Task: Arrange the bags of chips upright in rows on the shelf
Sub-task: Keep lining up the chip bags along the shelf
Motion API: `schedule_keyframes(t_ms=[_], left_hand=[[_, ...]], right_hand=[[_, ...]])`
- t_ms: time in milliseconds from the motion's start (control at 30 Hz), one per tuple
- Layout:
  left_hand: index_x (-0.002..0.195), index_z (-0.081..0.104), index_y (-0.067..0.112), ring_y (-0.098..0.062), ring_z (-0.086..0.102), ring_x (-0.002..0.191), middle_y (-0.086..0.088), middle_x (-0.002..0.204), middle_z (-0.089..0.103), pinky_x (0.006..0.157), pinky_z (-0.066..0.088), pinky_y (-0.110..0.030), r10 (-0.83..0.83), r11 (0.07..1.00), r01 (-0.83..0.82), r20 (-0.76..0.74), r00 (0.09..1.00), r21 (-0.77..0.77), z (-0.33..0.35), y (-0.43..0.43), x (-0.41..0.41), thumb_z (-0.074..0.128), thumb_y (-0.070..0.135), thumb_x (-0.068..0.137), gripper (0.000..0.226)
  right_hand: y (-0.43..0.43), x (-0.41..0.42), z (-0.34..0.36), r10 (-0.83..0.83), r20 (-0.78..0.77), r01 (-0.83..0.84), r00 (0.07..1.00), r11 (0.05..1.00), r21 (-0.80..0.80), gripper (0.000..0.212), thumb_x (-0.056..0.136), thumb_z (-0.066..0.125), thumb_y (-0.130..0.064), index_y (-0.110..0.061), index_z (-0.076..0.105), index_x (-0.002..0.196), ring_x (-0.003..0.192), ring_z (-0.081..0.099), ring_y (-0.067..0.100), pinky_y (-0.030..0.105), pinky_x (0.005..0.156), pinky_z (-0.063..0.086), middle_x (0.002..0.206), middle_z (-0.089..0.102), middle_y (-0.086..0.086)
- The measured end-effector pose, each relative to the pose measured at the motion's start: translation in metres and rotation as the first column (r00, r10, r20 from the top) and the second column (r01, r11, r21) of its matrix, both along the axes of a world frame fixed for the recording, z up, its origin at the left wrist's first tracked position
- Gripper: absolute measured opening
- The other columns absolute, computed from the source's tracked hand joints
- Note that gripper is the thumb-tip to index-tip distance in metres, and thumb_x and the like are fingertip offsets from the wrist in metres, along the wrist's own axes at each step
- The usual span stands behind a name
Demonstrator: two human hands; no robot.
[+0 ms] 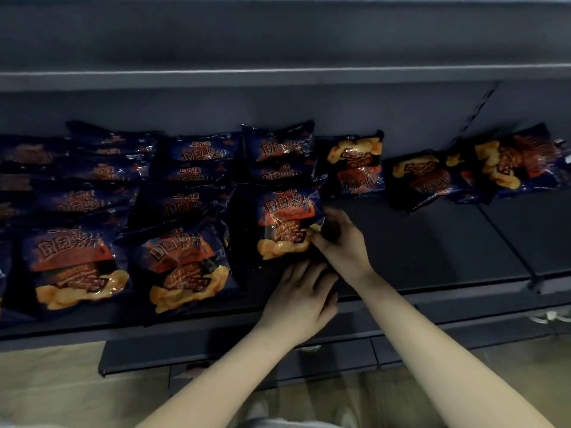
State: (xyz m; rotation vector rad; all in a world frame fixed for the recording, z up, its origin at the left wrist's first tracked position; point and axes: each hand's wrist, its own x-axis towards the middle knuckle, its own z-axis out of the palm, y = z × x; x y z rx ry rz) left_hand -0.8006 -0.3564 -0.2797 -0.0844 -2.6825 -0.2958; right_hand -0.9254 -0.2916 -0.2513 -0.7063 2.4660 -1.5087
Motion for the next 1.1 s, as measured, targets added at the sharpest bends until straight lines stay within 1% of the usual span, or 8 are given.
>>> schedule_keyframes(t_ms=[233,433,633,700,867,967,1033,1100], left_hand=[[0.109,0.062,0.012,-0.027,0.052,0.104,-0.006,0.111,0.06,0.089,0.044,-0.038,-0.013,1.0,0.013,0.005,1.0,-0.012,-0.001,-0.002,-0.001,0.047,0.03,0.085,0.033],[0.11,0.062,0.009,-0.03,0.054,0.103,-0.01,0.111,0.061,0.089,0.044,-0.039,-0.044,0.999,0.044,0.048,0.998,-0.008,0.0,-0.004,0.003,0.043,0.03,0.085,0.038],[0.11,0.061,0.008,-0.032,0.054,0.102,-0.012,0.113,0.06,0.089,0.045,-0.042,-0.05,0.998,0.048,0.07,0.996,0.028,-0.001,-0.006,0.004,0.045,0.028,0.086,0.035],[0.11,0.061,0.008,-0.032,0.053,0.102,-0.012,0.113,0.06,0.088,0.045,-0.042,-0.054,0.998,0.052,0.071,0.996,0.021,-0.002,-0.007,0.005,0.045,0.028,0.086,0.034],[0.105,0.062,0.01,-0.031,0.054,0.098,-0.01,0.108,0.061,0.081,0.046,-0.04,-0.009,0.999,0.005,0.083,0.997,0.04,0.0,-0.002,0.003,0.047,0.029,0.083,0.033],[0.104,0.061,0.012,-0.03,0.056,0.094,-0.008,0.104,0.061,0.078,0.048,-0.039,0.021,0.997,-0.029,0.114,0.993,0.071,0.007,0.006,-0.007,0.043,0.031,0.082,0.034],[0.104,0.06,0.012,-0.029,0.056,0.095,-0.008,0.104,0.06,0.081,0.048,-0.039,0.045,0.993,-0.059,0.133,0.99,0.106,0.013,0.013,-0.018,0.044,0.03,0.082,0.033],[0.103,0.06,0.011,-0.03,0.055,0.096,-0.01,0.104,0.06,0.083,0.046,-0.039,0.074,0.983,-0.096,0.141,0.987,0.156,0.02,0.023,-0.032,0.051,0.026,0.082,0.027]], right_hand=[[-0.001,0.005,-0.001,-0.025,-0.036,0.025,0.999,0.999,-0.025,0.054,0.079,0.074,-0.028,-0.017,0.053,0.127,0.103,0.055,0.003,-0.001,0.079,0.036,0.11,0.061,-0.007],[-0.001,0.009,0.002,-0.059,-0.016,0.057,0.998,0.996,-0.073,0.053,0.08,0.073,-0.026,-0.019,0.051,0.129,0.103,0.053,-0.002,-0.002,0.083,0.036,0.11,0.058,-0.013],[-0.001,0.011,0.0,-0.099,0.026,0.102,0.995,0.983,-0.153,0.051,0.08,0.072,-0.025,-0.018,0.052,0.127,0.109,0.058,0.006,0.019,0.095,0.045,0.115,0.062,-0.005],[-0.002,0.012,0.001,-0.108,0.046,0.114,0.993,0.978,-0.173,0.049,0.081,0.071,-0.024,-0.016,0.053,0.125,0.108,0.059,0.008,0.02,0.094,0.046,0.114,0.063,-0.003],[0.002,0.013,-0.003,-0.1,0.106,0.125,0.989,0.957,-0.262,0.031,0.089,0.061,-0.017,-0.013,0.056,0.119,0.101,0.061,0.008,0.014,0.084,0.046,0.108,0.064,-0.002],[0.007,0.006,-0.003,-0.137,0.176,0.191,0.975,0.921,-0.339,0.022,0.091,0.054,-0.017,-0.016,0.06,0.112,0.1,0.061,0.008,0.027,0.091,0.049,0.102,0.064,-0.009],[0.013,-0.003,-0.001,-0.141,0.236,0.226,0.962,0.895,-0.385,0.019,0.09,0.051,-0.018,-0.017,0.061,0.107,0.1,0.061,0.012,0.036,0.094,0.05,0.1,0.065,-0.009],[0.021,-0.012,0.006,-0.127,0.233,0.214,0.964,0.89,-0.403,0.018,0.09,0.051,-0.017,-0.018,0.061,0.105,0.099,0.061,0.01,0.034,0.093,0.05,0.098,0.064,-0.01]])
